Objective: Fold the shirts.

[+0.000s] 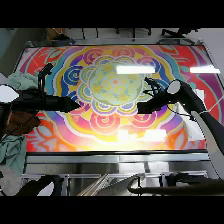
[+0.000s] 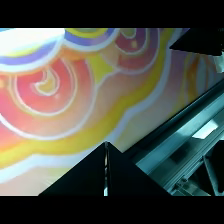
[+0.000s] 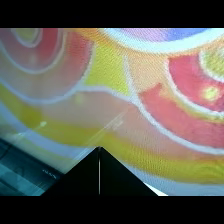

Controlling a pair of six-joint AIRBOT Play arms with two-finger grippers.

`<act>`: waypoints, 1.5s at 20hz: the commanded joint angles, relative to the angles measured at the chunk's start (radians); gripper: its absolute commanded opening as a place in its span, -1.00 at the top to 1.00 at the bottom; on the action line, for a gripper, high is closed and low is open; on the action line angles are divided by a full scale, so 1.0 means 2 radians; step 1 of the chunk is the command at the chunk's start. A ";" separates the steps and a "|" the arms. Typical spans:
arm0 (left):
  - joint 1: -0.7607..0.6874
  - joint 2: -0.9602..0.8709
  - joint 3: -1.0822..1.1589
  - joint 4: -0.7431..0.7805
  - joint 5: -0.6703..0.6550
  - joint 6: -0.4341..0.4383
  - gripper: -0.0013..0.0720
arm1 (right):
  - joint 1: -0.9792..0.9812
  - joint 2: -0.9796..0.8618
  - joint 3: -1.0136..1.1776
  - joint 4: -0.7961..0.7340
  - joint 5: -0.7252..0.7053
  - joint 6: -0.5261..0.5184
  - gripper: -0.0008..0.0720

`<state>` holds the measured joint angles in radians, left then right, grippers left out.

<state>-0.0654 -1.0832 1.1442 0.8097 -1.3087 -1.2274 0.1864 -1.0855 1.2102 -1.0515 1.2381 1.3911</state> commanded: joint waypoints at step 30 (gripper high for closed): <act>0.000 0.000 0.000 -0.001 0.029 -0.001 0.92 | 0.001 -0.011 0.000 0.000 -0.005 0.000 0.93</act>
<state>-0.0654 -1.0832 1.1442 0.8097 -1.2980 -1.2274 0.1864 -1.0950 1.2102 -1.0512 1.2320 1.3911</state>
